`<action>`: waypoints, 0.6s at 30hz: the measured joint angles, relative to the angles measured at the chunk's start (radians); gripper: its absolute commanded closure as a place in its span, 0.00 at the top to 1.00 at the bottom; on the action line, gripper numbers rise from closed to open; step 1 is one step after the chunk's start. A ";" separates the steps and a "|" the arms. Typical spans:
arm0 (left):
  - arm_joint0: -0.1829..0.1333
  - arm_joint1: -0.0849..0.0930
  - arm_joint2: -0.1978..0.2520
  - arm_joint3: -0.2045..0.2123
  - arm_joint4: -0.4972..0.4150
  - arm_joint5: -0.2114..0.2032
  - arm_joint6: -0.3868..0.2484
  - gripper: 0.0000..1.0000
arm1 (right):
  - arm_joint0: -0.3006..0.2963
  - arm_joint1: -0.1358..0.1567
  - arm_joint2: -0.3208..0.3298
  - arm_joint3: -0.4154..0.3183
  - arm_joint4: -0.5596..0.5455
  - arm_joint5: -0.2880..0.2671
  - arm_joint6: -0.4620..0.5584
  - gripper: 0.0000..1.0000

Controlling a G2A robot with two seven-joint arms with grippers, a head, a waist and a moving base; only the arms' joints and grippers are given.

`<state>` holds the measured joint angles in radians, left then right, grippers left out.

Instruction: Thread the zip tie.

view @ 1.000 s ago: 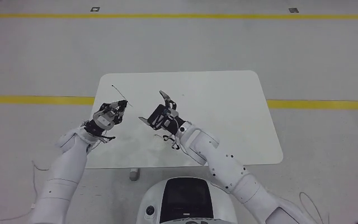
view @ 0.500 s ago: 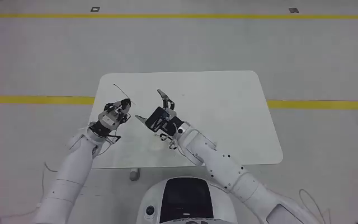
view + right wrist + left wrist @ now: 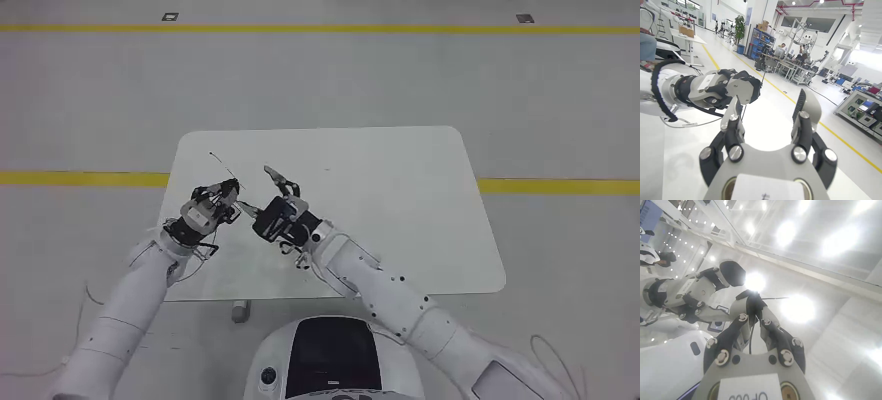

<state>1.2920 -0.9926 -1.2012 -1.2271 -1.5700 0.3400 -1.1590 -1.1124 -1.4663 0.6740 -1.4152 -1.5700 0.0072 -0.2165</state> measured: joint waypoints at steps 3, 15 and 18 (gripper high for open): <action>0.000 0.000 0.000 0.000 0.000 0.000 0.000 0.00 | 0.006 -0.004 -0.004 0.009 0.000 0.003 -0.001 0.30; 0.000 0.000 0.000 0.000 0.000 0.000 0.000 0.00 | 0.021 -0.011 -0.014 0.028 0.000 -0.007 -0.008 0.21; 0.000 0.000 0.000 0.000 0.000 0.000 0.000 0.00 | 0.024 -0.011 -0.015 0.032 0.000 -0.010 -0.010 0.18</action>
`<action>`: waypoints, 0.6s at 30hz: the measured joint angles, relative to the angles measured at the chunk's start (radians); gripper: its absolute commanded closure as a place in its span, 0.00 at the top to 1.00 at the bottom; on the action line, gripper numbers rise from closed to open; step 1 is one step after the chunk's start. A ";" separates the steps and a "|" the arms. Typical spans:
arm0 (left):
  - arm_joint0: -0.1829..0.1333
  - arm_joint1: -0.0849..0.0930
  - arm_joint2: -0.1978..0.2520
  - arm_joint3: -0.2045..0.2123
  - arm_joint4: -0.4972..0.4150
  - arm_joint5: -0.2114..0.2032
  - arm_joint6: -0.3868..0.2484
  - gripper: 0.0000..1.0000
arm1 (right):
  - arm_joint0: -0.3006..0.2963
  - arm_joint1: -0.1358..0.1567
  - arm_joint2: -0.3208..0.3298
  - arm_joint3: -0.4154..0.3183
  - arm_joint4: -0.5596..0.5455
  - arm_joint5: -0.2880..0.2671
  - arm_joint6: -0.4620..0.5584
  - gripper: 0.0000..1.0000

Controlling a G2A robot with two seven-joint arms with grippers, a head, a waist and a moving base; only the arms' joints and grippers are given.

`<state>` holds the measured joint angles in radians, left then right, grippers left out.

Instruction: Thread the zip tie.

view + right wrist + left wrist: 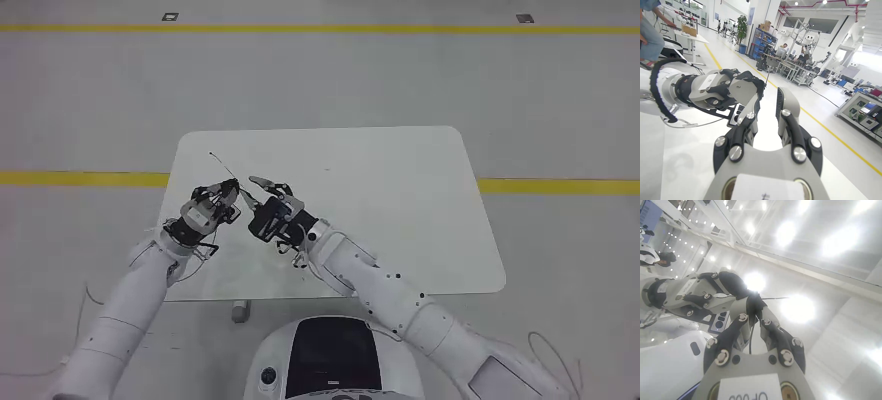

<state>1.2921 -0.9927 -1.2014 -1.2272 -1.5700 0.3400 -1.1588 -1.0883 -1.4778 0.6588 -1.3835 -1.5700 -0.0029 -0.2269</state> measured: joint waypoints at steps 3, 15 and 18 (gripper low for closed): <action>0.000 0.000 0.000 0.000 0.000 0.000 0.000 0.00 | 0.004 0.000 -0.002 0.002 0.000 -0.003 0.000 0.13; 0.000 0.000 0.000 0.000 0.000 0.000 0.000 0.00 | 0.020 0.009 -0.014 0.003 0.000 -0.015 -0.013 0.00; 0.000 0.000 0.000 0.000 0.000 0.000 0.000 0.00 | 0.022 0.011 -0.018 0.005 0.000 -0.014 -0.010 0.00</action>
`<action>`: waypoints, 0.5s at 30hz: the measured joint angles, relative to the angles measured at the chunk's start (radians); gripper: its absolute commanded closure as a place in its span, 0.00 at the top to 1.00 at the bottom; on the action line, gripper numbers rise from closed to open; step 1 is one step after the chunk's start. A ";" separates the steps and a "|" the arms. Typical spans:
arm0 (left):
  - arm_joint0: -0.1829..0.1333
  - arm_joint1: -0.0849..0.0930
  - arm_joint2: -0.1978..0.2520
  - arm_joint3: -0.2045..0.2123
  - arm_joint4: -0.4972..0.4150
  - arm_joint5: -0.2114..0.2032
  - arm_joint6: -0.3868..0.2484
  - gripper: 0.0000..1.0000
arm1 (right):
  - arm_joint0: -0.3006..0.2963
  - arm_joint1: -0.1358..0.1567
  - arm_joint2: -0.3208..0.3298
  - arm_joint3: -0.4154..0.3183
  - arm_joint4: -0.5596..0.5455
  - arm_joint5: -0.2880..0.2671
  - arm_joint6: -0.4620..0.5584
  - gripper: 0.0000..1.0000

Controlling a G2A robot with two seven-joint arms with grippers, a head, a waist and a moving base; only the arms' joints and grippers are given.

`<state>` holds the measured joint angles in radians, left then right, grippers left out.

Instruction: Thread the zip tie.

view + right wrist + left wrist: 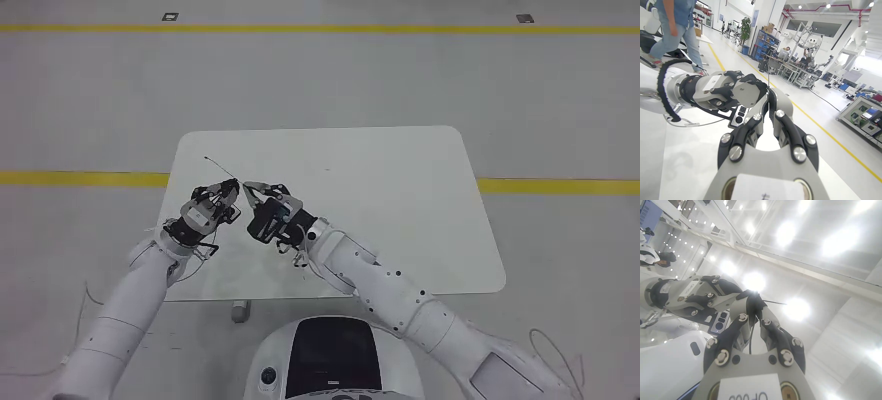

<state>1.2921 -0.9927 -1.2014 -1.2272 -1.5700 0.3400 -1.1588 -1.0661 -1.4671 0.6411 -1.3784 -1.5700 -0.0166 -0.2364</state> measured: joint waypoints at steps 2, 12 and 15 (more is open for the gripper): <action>0.000 0.000 0.000 0.000 0.000 0.000 0.000 0.00 | 0.000 0.002 -0.001 0.001 0.000 0.003 0.001 0.00; 0.000 0.000 0.000 0.000 0.000 0.000 0.000 0.00 | -0.023 0.019 0.026 -0.015 0.000 0.018 0.009 0.00; 0.000 0.000 0.000 0.000 0.000 0.000 0.000 0.00 | -0.029 0.026 0.031 -0.024 0.000 0.020 0.013 0.00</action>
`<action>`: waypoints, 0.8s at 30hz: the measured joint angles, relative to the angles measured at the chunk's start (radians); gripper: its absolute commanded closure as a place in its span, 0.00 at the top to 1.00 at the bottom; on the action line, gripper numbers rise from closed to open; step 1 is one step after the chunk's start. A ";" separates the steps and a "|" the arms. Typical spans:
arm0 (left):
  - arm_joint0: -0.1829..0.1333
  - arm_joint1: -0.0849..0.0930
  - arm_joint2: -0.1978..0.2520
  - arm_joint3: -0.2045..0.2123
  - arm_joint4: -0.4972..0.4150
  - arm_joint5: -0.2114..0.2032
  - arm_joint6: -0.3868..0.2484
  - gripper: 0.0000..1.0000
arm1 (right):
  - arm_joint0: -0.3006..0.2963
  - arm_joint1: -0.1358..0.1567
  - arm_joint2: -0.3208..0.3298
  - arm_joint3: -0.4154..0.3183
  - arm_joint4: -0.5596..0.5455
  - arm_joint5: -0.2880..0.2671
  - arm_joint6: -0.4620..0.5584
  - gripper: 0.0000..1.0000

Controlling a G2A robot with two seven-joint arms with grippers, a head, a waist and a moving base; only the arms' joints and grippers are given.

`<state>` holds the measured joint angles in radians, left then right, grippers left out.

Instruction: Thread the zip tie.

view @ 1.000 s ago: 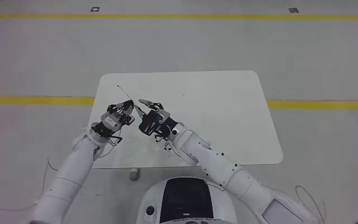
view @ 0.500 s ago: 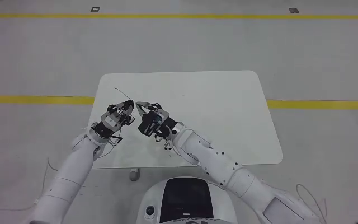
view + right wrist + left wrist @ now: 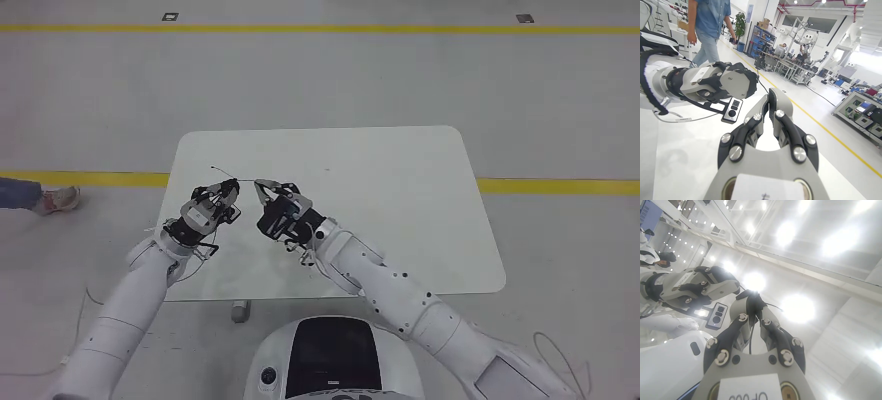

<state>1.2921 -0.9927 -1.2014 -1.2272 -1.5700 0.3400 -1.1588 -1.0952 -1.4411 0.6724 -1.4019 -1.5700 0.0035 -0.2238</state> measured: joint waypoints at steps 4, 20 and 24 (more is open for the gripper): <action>0.000 0.000 0.000 0.000 0.000 0.000 0.000 0.00 | -0.005 0.007 0.001 -0.010 0.000 0.003 0.005 0.00; 0.000 0.000 0.000 0.000 0.000 0.000 0.000 0.00 | -0.022 0.024 0.002 -0.031 0.000 0.020 0.030 0.00; 0.000 0.000 0.000 0.000 0.000 0.000 0.000 0.00 | -0.024 0.025 0.002 -0.034 0.000 0.020 0.036 0.00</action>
<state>1.2921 -0.9927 -1.2014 -1.2272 -1.5700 0.3400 -1.1588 -1.1188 -1.4161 0.6748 -1.4355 -1.5700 0.0236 -0.1881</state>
